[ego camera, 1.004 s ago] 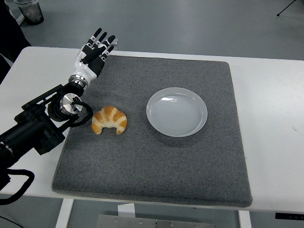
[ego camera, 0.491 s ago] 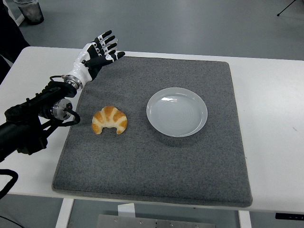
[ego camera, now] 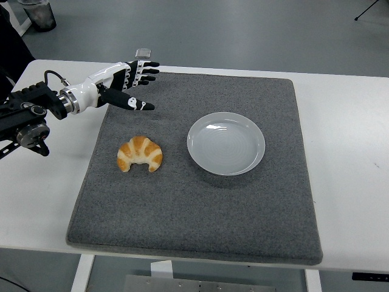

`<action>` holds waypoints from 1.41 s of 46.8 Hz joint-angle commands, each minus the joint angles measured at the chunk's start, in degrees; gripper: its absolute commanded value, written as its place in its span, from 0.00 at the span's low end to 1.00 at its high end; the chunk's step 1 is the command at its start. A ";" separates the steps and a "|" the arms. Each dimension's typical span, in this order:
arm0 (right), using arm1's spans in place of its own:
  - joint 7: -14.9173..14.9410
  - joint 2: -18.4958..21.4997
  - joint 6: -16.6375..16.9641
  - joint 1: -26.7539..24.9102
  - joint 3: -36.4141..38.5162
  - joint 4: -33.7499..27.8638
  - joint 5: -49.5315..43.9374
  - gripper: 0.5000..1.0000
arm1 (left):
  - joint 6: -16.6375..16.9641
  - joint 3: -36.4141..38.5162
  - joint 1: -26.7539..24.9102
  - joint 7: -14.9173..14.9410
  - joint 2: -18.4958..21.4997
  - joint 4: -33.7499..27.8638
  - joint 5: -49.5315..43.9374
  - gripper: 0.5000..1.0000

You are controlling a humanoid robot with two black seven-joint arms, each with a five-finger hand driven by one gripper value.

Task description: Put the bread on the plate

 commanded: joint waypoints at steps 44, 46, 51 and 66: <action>0.00 0.00 0.00 0.00 0.00 0.00 0.00 0.90 | -0.14 9.06 -10.57 17.13 9.34 -18.82 22.12 0.98; 0.00 0.00 0.00 0.00 0.00 0.00 0.00 0.90 | -1.02 9.07 -10.75 18.36 9.26 -19.61 22.29 0.98; 0.00 0.00 0.00 0.00 0.00 0.00 0.00 0.90 | -2.34 8.98 -10.83 19.94 9.17 -20.58 22.38 0.98; 0.00 0.00 0.00 0.00 0.00 0.00 0.00 0.90 | -3.13 9.07 -10.66 21.62 7.85 -20.94 23.34 0.98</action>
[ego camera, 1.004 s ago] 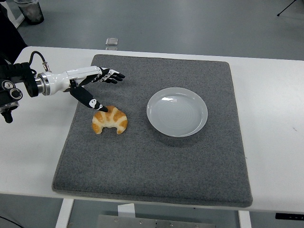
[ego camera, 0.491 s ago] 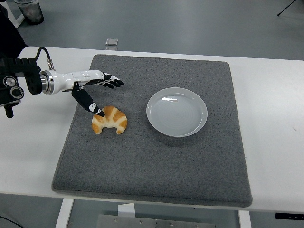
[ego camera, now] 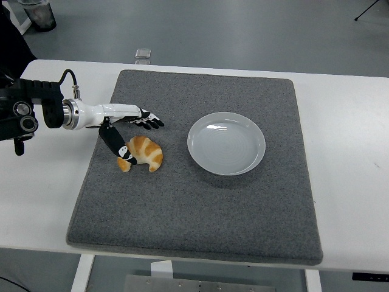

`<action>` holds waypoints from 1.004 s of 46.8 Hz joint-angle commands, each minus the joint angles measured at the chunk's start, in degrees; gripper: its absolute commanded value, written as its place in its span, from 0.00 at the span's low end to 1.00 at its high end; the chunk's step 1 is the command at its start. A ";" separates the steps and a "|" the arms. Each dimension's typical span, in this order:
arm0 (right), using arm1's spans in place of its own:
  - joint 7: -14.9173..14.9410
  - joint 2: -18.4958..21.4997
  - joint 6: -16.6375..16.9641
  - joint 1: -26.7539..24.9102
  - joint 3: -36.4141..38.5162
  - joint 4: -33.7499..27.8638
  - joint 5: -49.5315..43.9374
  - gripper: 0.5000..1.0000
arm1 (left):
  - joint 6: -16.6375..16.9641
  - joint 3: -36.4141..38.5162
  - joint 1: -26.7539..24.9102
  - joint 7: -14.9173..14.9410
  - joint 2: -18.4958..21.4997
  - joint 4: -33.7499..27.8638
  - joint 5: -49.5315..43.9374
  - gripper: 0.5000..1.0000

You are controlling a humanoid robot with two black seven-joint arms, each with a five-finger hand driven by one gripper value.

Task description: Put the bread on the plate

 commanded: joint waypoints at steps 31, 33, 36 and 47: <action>0.01 0.00 0.00 0.00 0.00 0.00 0.00 0.90 | -0.08 1.31 0.96 0.20 -1.69 0.59 8.87 0.95; 0.01 0.00 0.00 0.00 0.00 0.00 0.00 0.90 | -0.08 1.31 0.96 0.20 -2.30 0.76 9.66 0.94; 0.01 0.00 0.00 0.00 0.00 0.00 0.00 0.90 | -0.08 1.31 0.96 0.12 -2.92 1.20 11.15 0.92; 0.01 0.00 0.00 0.00 0.00 0.00 0.00 0.90 | 0.01 1.31 0.96 0.12 -3.54 1.73 13.00 0.80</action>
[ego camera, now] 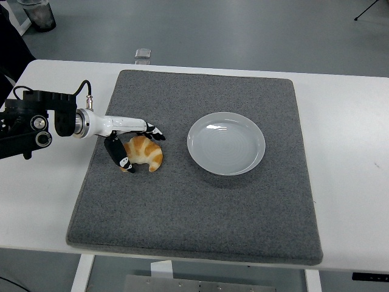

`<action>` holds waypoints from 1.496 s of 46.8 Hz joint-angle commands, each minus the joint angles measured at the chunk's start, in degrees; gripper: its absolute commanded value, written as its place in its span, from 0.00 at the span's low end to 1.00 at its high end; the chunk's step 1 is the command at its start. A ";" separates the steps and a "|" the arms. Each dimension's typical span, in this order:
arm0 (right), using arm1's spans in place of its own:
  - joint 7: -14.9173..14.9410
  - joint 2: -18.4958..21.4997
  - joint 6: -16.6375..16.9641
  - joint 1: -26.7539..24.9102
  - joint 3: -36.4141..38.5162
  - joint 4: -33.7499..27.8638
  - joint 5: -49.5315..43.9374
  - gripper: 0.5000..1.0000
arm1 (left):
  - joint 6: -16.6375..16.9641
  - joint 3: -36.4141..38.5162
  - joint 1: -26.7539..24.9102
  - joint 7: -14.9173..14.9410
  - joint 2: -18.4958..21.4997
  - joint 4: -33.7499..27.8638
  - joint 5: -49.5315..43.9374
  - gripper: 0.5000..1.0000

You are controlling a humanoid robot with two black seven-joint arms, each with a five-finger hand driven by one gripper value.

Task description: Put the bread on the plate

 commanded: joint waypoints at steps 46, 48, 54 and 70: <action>0.01 0.00 0.00 0.00 0.00 0.00 0.00 0.90 | 0.53 -0.79 0.19 -3.89 -1.19 2.73 7.98 0.00; 0.01 0.00 0.00 0.00 0.00 0.00 0.00 0.90 | 0.53 -0.88 -0.16 -3.98 -1.10 2.73 7.81 0.00; 0.01 0.00 0.00 0.00 0.00 0.00 0.00 0.91 | 0.18 -2.72 -0.52 -3.98 -0.84 2.46 7.54 0.00; 0.09 0.00 0.00 0.00 0.00 0.00 0.00 0.90 | -4.30 -11.06 -3.85 -4.42 2.59 0.62 6.84 0.00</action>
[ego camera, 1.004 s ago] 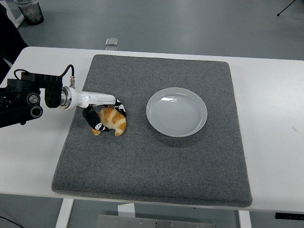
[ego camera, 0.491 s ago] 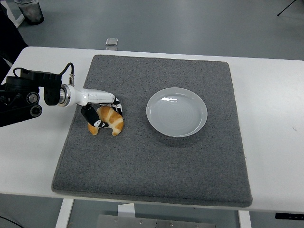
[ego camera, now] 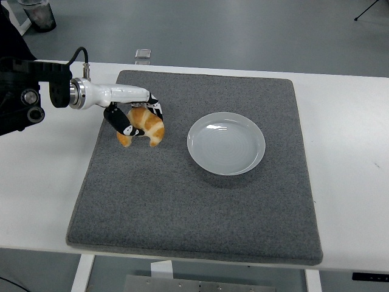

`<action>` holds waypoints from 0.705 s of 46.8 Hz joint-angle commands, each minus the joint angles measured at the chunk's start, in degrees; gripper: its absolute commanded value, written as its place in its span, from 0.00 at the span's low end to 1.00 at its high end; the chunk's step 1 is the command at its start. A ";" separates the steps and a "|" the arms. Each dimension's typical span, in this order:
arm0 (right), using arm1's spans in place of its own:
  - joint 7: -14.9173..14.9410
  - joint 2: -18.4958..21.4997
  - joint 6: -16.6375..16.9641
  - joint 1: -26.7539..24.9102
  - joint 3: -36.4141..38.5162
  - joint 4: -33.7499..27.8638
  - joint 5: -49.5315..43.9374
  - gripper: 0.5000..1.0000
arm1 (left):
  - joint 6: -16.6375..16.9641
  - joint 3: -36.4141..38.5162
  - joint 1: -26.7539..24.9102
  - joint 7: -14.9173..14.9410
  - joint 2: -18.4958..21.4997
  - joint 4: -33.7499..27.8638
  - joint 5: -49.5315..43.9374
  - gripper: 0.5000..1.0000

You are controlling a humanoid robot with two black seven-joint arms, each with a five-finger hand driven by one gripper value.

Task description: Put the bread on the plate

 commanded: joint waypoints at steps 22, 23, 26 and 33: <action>-0.01 0.00 0.00 0.00 0.00 0.00 0.00 0.90 | -7.28 -11.65 -9.27 -1.22 -1.67 2.32 -0.19 0.00; -0.01 0.00 0.00 0.00 0.00 0.00 0.00 0.90 | -7.02 -11.74 -9.27 -1.57 -2.72 2.58 -0.19 0.00; -0.01 0.00 0.00 0.00 0.00 0.00 0.00 0.90 | -5.35 -12.00 -9.01 -2.45 -5.36 3.46 -0.10 0.00; -0.01 0.00 0.00 0.00 0.00 0.00 0.00 0.90 | -1.39 -12.00 -8.74 -4.04 -11.16 5.66 -0.19 0.00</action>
